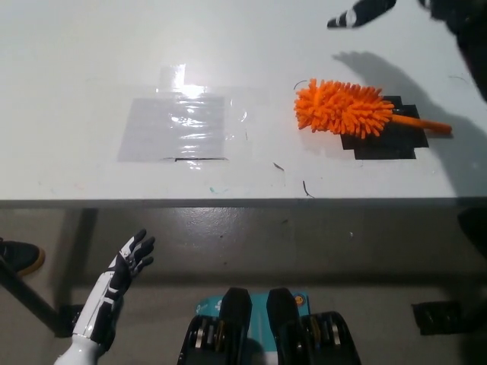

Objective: The robot uses it right hand to pick up an extended orange duster kept in the middle of the desk and presses its handle against the desk to collapse it

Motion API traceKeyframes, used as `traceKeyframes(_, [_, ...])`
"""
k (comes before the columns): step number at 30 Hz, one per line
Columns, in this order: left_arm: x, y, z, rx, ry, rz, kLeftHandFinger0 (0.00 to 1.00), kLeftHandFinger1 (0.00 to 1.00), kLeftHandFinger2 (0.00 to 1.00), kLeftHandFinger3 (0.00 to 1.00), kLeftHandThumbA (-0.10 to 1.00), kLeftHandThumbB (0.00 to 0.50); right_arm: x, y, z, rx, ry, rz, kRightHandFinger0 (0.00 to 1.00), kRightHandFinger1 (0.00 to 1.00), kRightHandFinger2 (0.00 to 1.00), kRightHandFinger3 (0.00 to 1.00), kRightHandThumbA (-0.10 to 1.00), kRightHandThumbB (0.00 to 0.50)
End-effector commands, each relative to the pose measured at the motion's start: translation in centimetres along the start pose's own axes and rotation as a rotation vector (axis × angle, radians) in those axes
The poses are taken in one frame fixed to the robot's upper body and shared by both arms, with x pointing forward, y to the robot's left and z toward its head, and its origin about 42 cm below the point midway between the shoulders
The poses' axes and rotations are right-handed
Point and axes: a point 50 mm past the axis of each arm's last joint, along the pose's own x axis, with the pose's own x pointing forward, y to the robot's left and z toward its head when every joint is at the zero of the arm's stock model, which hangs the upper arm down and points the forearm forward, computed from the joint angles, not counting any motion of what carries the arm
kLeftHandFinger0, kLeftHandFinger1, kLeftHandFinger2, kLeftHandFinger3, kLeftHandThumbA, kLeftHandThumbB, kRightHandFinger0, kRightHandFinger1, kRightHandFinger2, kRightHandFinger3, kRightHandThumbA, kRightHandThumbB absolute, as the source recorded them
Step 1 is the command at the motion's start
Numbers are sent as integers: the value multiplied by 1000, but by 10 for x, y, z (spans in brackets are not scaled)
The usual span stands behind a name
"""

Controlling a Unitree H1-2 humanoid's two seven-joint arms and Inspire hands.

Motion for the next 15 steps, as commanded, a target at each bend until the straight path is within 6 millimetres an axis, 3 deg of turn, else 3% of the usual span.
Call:
traceKeyframes(1, [4, 7, 12, 20, -50, -6, 1000, 1000, 1000, 1000, 1000, 158, -129, -173, 93, 133, -442, -353, 1000, 1000, 1000, 1000, 861, 499])
traceKeyframes(3, [6, 7, 12, 20, -53, -5, 1000, 1000, 1000, 1000, 1000, 158, -156, -171, 100, 168, -515, -411, 1000, 1000, 1000, 1000, 870, 500])
traceKeyframes(6, [6, 7, 12, 21, -53, -5, 1000, 1000, 1000, 1000, 1000, 159, -157, -170, 100, 172, -513, -410, 1000, 1000, 1000, 1000, 871, 500])
traceKeyframes(7, [13, 7, 14, 23, -72, -7, 1000, 1000, 1000, 1000, 1000, 137, -209, -148, 106, 163, -637, -541, 1000, 1000, 1000, 1000, 1000, 500])
traceKeyframes(8, [18, 9, 16, 27, -82, -12, 1000, 1000, 1000, 1000, 1000, 136, -226, -139, 108, 148, -665, -588, 1000, 1000, 1000, 1000, 1000, 500])
traceKeyframes(9, [19, 9, 17, 36, -86, -17, 1000, 1000, 1000, 1000, 1000, 130, -243, -122, 108, 111, -683, -630, 1000, 1000, 1000, 1000, 1000, 465])
traceKeyframes(12, [27, 9, 20, 41, -99, -34, 1000, 1000, 1000, 1000, 1000, 141, -280, -75, 104, 87, -712, -698, 1000, 1000, 1000, 1000, 1000, 486])
traceKeyframes(13, [29, 8, 20, 27, -100, -31, 1000, 1000, 1000, 1000, 1000, 146, -296, -46, 103, 78, -720, -731, 1000, 1000, 1000, 1000, 1000, 439])
traceKeyframes(14, [30, 7, 20, 23, -102, -30, 1000, 1000, 1000, 1000, 1000, 146, -299, -40, 102, 90, -729, -731, 1000, 1000, 1000, 1000, 1000, 436])
traceKeyframes(15, [31, 8, 20, 25, -103, -30, 1000, 1000, 1000, 1000, 1000, 144, -308, -18, 101, 151, -754, -698, 1000, 1000, 1000, 1000, 1000, 424])
